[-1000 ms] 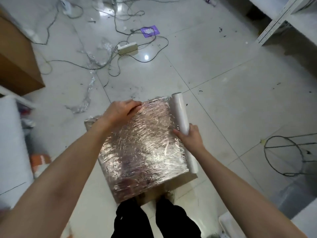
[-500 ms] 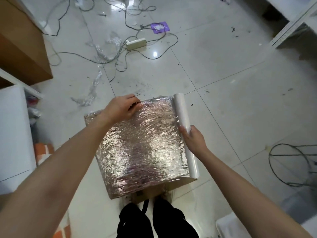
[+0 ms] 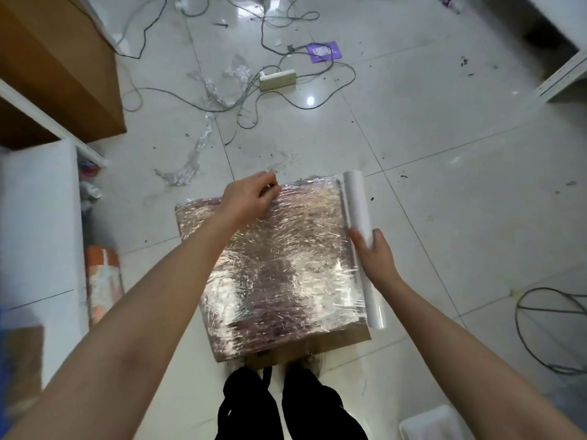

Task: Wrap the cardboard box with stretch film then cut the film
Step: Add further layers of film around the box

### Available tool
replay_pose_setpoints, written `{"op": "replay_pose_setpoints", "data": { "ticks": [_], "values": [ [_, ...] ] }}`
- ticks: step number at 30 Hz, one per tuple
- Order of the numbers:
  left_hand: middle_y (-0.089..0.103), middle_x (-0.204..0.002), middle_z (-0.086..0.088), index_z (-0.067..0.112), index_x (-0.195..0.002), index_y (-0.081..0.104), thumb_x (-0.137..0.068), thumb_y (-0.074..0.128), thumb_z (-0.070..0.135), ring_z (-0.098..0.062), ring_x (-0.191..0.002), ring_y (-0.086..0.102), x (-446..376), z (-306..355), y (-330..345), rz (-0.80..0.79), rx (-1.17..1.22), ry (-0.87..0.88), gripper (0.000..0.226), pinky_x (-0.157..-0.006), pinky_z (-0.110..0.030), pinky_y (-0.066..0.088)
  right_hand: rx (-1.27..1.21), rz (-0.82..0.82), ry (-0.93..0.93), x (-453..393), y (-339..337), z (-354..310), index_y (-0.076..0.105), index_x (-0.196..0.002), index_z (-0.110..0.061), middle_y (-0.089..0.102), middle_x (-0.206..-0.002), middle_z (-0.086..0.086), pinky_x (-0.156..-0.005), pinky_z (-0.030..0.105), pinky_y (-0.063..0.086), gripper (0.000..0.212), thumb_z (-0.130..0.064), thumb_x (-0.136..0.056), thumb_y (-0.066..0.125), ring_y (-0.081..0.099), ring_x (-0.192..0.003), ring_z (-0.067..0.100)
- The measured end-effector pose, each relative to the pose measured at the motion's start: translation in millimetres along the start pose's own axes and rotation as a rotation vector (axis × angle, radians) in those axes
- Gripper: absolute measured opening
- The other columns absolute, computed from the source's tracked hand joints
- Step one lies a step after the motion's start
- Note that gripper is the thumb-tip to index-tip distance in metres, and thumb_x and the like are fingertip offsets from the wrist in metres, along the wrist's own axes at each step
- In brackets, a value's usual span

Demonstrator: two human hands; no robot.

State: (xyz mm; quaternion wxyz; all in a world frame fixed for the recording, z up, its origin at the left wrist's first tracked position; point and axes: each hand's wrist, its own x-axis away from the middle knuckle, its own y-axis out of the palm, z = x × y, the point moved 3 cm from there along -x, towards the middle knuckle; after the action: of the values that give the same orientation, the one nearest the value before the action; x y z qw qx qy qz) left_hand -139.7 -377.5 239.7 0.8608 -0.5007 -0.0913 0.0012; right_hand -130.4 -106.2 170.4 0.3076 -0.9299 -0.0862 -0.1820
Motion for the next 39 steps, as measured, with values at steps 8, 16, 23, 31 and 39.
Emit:
{"op": "replay_pose_setpoints", "data": {
  "ticks": [8, 16, 23, 31, 39],
  "values": [
    [0.060, -0.078, 0.006, 0.019, -0.087, 0.057, -0.094, 0.047, 0.047, -0.018, -0.072, 0.056, 3.3, -4.8, 4.7, 0.189, -0.039, -0.025, 0.030, -0.071, -0.027, 0.035, 0.016, -0.009, -0.022, -8.6, -4.4, 0.1, 0.047, -0.070, -0.006, 0.051, -0.064, 0.013, -0.058, 0.035, 0.043, 0.079, -0.084, -0.074, 0.034, 0.054, -0.060, 0.026],
    [0.061, -0.075, 0.006, 0.020, -0.083, 0.058, -0.094, 0.049, 0.046, -0.017, -0.067, 0.054, 8.2, -2.6, 6.4, 0.241, -0.062, 0.015, 0.029, -0.065, -0.026, 0.036, 0.023, 0.045, 0.039, -6.8, 1.8, 8.4, 0.047, -0.093, -0.009, 0.064, -0.079, 0.014, -0.071, 0.050, 0.051, 0.084, -0.086, -0.070, 0.023, 0.065, -0.070, 0.031],
    [0.059, -0.070, 0.005, 0.019, -0.081, 0.057, -0.094, 0.051, 0.042, -0.018, -0.062, 0.053, 12.8, -4.6, 4.9, 0.249, -0.061, 0.057, 0.027, -0.060, -0.026, 0.035, 0.109, 0.048, 0.063, -10.7, 5.4, 15.1, 0.040, -0.099, -0.017, 0.063, -0.085, 0.012, -0.071, 0.044, 0.052, 0.056, -0.071, -0.084, 0.035, 0.064, -0.076, 0.028],
    [0.052, -0.071, 0.009, 0.017, -0.085, 0.058, -0.096, 0.049, 0.038, -0.016, -0.060, 0.051, 10.1, -4.3, 6.3, 0.258, -0.120, 0.142, 0.025, -0.059, -0.026, 0.040, 0.030, 0.007, 0.117, -15.5, 11.8, 17.4, 0.044, -0.090, -0.012, 0.058, -0.081, 0.012, -0.064, 0.038, 0.045, 0.065, -0.075, -0.080, 0.036, 0.066, -0.083, 0.030],
    [0.011, -0.153, -0.010, 0.005, -0.146, 0.014, -0.098, 0.009, 0.045, -0.024, -0.143, 0.014, 18.3, 10.4, 41.8, 0.232, -0.562, 0.298, 0.063, -0.117, -0.044, -0.001, -0.012, -0.047, 0.046, -20.0, 16.3, 17.6, 0.040, -0.080, -0.012, 0.043, -0.069, 0.000, -0.056, 0.025, 0.034, 0.042, -0.051, -0.093, 0.043, 0.043, -0.062, 0.013]
  ]
}}
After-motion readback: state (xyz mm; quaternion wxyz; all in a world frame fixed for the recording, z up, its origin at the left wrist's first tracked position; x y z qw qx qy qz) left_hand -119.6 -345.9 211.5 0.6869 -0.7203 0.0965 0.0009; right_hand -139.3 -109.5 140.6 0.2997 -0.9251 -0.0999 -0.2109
